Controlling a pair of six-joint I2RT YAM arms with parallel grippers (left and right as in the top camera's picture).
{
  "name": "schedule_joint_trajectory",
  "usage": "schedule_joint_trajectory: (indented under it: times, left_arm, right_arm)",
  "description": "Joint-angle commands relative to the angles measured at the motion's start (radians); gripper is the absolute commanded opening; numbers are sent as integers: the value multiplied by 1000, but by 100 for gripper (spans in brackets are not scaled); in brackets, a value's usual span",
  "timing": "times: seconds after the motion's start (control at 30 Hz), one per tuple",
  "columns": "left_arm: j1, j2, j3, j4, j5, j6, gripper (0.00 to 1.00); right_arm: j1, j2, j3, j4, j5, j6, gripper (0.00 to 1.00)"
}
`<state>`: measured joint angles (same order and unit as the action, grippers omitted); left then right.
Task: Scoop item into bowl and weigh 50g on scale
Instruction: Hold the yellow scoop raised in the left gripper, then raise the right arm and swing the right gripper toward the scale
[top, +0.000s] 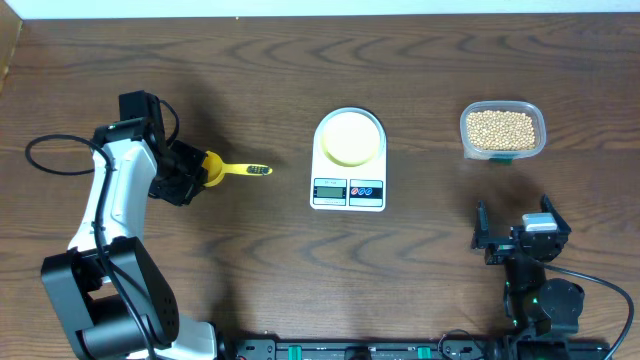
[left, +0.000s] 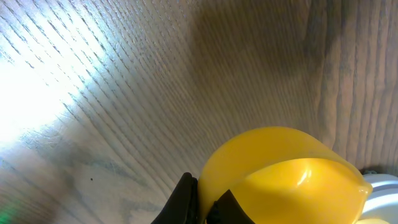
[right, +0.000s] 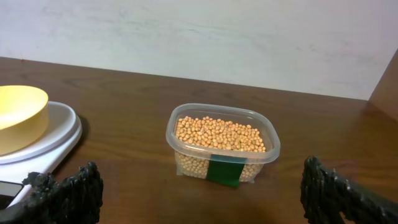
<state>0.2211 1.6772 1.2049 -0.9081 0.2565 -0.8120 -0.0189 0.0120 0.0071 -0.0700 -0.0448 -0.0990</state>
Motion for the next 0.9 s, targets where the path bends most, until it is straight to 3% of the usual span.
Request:
schedule_joint_trajectory:
  times: [0.0, 0.87]
  left_arm:
    - [5, -16, 18, 0, -3, -6, 8]
    - [5, -16, 18, 0, -2, -42, 8]
  right_arm:
    - [-8, -6, -2, -5, 12, -3, 99]
    - [-8, -6, -2, -5, 8, -3, 99]
